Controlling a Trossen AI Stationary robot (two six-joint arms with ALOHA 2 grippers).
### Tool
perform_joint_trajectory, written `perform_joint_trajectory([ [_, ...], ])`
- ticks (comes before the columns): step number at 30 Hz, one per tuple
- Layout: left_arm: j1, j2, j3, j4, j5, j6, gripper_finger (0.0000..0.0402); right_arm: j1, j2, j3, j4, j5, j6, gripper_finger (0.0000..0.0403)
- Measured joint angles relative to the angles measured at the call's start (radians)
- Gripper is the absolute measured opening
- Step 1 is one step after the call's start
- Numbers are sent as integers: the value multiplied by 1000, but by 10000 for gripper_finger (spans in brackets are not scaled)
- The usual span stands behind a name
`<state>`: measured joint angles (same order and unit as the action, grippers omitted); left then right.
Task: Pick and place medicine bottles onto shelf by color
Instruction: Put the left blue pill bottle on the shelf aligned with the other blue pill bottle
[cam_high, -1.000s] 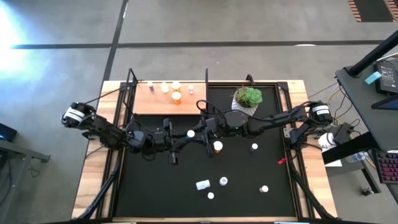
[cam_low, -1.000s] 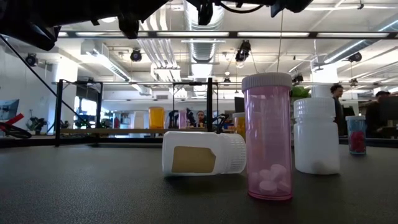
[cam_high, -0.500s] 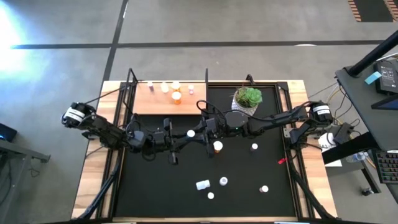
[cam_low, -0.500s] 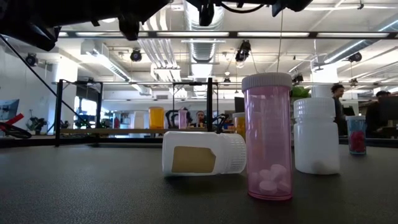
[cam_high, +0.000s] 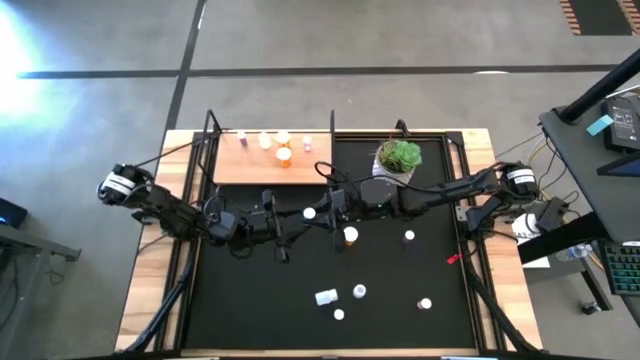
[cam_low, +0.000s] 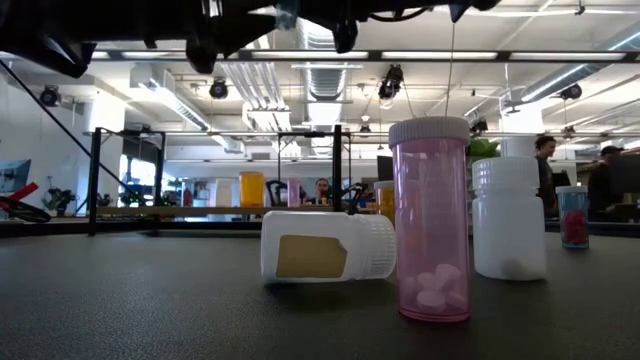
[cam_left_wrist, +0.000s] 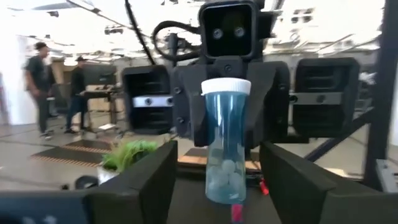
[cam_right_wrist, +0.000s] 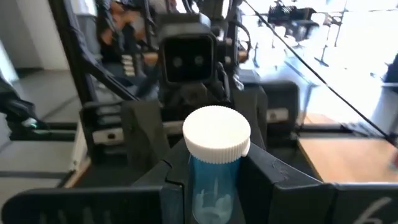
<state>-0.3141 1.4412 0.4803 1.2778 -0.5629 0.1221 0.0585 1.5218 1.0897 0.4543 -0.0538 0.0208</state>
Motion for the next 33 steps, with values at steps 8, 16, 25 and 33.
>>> perform_joint_trajectory([
  [8,0,-38,1,-190,-71,-4,249,0,-51,1,-246,135,5,79],
  [16,0,-36,1,-225,-72,-3,250,3,-6,1,-361,133,40,79],
  [25,0,-36,1,-243,-67,-12,249,8,32,2,-298,124,-25,79],
  [33,0,-36,4,-241,-66,-14,248,22,60,47,-292,125,-100,79],
])
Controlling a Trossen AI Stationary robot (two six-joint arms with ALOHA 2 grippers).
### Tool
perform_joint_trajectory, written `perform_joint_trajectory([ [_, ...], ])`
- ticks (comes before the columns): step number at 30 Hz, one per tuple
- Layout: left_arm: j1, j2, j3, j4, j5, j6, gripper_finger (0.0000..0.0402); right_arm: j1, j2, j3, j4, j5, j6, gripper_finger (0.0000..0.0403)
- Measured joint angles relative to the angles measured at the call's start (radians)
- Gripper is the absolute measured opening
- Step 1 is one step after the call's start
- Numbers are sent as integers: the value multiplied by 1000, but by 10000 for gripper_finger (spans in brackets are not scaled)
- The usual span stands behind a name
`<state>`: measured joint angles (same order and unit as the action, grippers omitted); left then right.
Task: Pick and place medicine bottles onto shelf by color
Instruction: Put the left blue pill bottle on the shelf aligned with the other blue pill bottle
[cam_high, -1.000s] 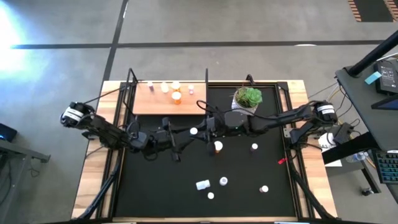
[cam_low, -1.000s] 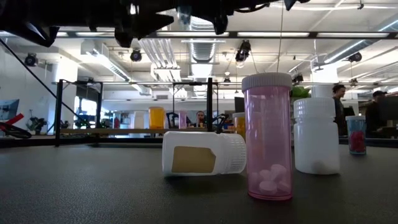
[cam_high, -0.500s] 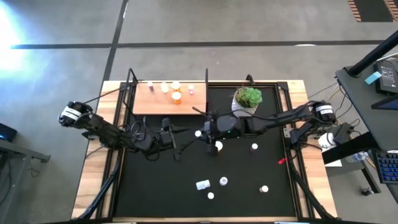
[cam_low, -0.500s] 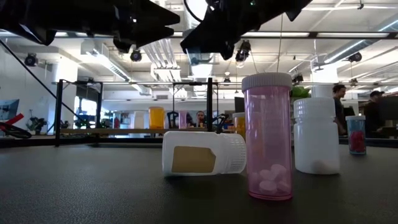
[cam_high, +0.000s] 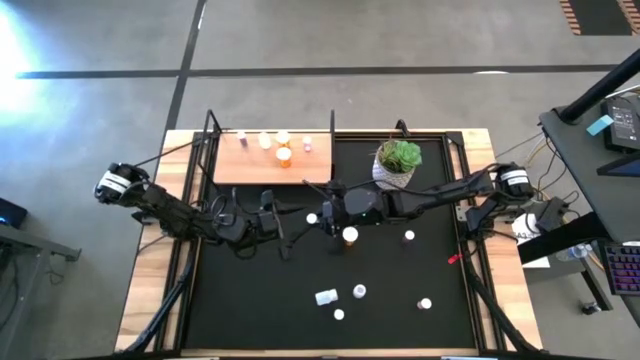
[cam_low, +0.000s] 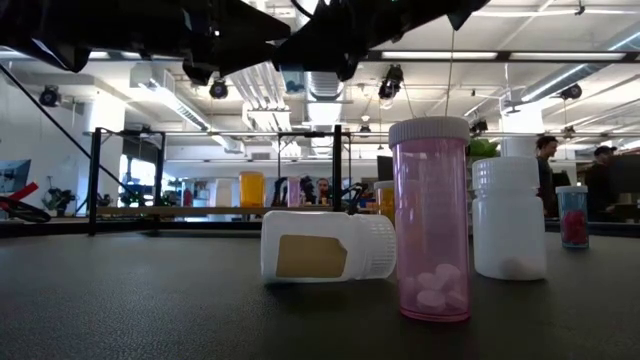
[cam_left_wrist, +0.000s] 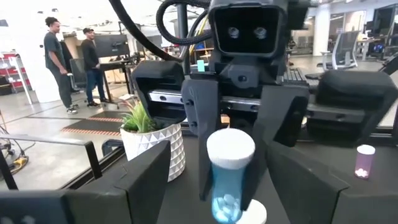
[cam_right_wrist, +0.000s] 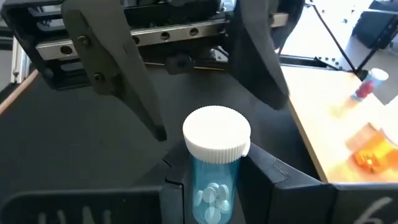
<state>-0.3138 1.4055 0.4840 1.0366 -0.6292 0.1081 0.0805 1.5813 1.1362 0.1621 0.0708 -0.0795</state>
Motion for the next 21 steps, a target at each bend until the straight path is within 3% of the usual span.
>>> perform_joint_trajectory([
  [10,0,3,2,1,2,0,234,7,52,56,-10,1,-38,79],
  [21,0,2,2,-15,11,-13,116,6,62,85,-38,13,-46,79],
])
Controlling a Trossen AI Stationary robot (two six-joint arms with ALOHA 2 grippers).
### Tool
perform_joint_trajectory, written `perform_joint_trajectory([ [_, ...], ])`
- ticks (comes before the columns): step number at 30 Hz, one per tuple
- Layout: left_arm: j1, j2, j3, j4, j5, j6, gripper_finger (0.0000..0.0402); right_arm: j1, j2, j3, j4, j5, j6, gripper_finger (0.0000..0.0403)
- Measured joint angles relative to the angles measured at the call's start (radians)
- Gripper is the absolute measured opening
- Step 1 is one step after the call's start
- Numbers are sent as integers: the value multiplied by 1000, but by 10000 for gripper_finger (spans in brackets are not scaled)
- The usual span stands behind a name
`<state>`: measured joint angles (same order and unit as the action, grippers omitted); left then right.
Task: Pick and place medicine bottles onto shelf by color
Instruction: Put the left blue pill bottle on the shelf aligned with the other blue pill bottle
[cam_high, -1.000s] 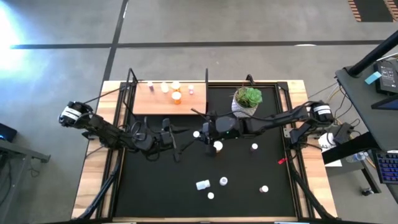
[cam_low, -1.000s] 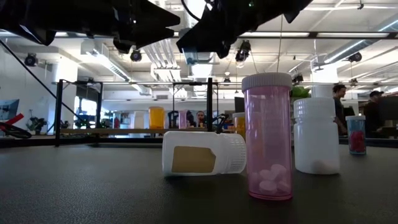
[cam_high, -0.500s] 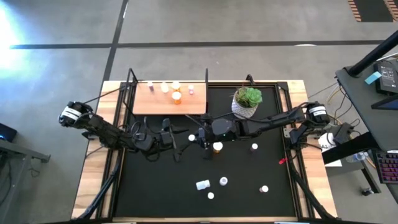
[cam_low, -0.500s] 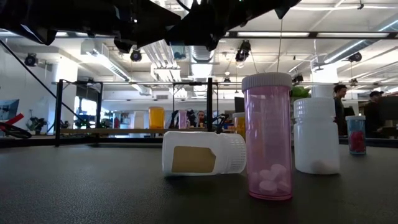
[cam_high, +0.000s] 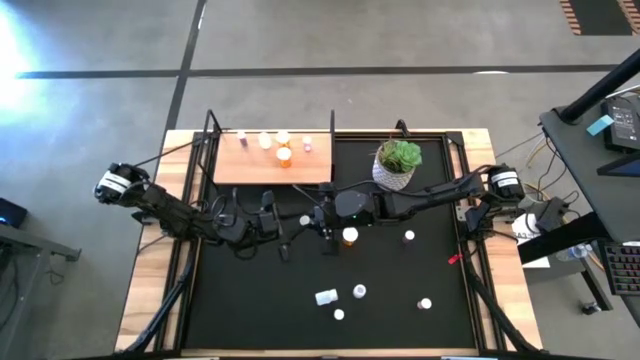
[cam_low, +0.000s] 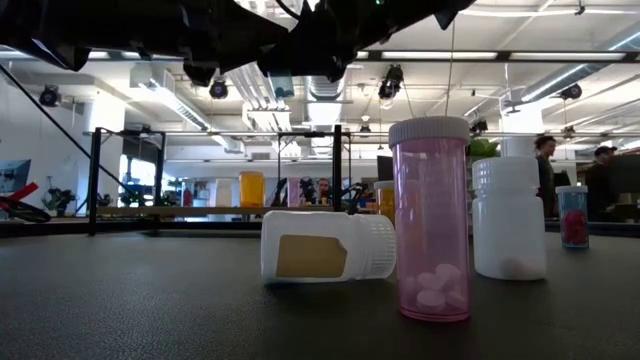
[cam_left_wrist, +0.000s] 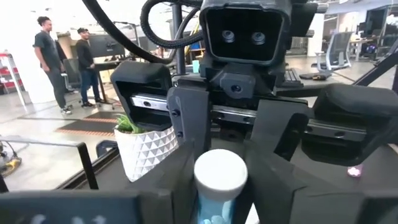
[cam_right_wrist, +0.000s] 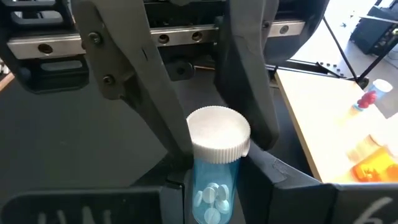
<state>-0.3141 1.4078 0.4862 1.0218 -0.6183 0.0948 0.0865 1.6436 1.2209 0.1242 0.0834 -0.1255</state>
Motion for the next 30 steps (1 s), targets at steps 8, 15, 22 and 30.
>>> perform_joint_trajectory([
  [8,0,-1,0,-11,10,-53,101,0,-3,0,-2,-1,-3,80],
  [15,0,-1,0,-11,10,-57,97,0,-4,0,0,-2,-6,80],
  [22,1,-1,0,-10,14,-59,95,0,-5,0,-8,-2,-6,80],
  [30,1,0,-2,-14,14,-60,94,1,-8,0,-17,-4,-8,121],
])
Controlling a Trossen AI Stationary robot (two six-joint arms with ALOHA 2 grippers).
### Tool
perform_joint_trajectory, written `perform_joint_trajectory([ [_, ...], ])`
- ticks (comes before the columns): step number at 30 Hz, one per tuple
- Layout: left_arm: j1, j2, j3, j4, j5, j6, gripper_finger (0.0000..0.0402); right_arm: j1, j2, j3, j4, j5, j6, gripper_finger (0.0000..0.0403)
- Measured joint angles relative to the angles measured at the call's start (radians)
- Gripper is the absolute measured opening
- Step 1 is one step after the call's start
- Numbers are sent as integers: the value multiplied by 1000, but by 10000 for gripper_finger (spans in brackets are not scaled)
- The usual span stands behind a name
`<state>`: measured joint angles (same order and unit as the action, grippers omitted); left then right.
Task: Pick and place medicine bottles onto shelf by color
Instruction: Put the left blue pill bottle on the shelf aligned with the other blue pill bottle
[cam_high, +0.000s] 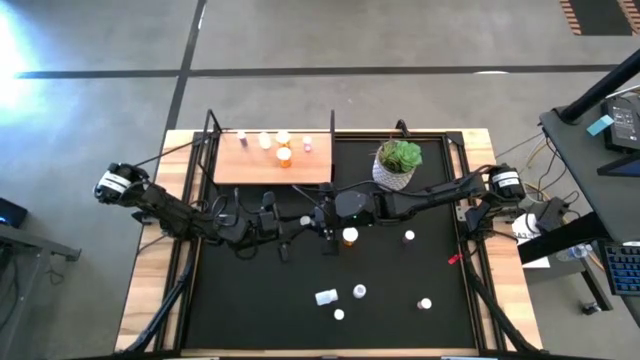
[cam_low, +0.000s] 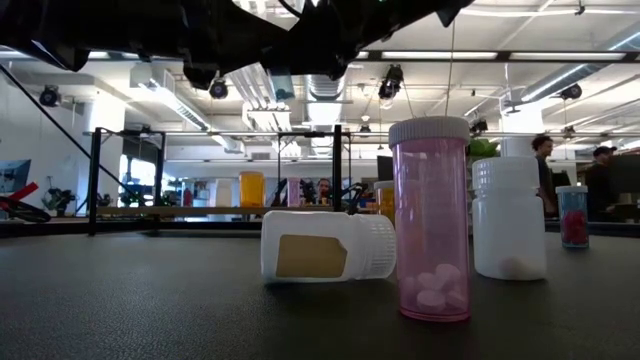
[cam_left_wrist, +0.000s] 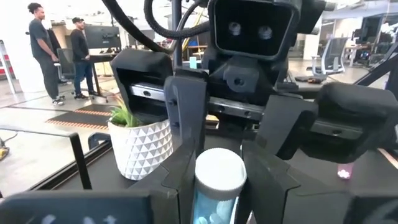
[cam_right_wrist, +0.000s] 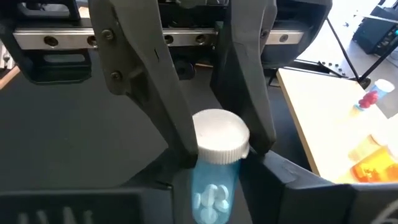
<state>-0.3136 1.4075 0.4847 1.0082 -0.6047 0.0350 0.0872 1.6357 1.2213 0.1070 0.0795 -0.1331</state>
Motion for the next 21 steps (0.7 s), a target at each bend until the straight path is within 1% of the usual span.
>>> perform_joint_trajectory([
  [6,0,1,0,-7,-4,5,94,0,-2,1,-25,-1,9,181],
  [10,12,1,-1,-6,-6,7,95,0,-27,2,-80,-1,41,210],
  [13,31,1,-1,-8,-28,7,101,0,-66,2,-166,0,62,223],
  [17,63,-5,-1,-24,-86,9,103,0,-123,2,-288,0,71,232],
  [21,101,-52,-1,-106,-169,33,105,0,-162,2,-381,0,89,232],
])
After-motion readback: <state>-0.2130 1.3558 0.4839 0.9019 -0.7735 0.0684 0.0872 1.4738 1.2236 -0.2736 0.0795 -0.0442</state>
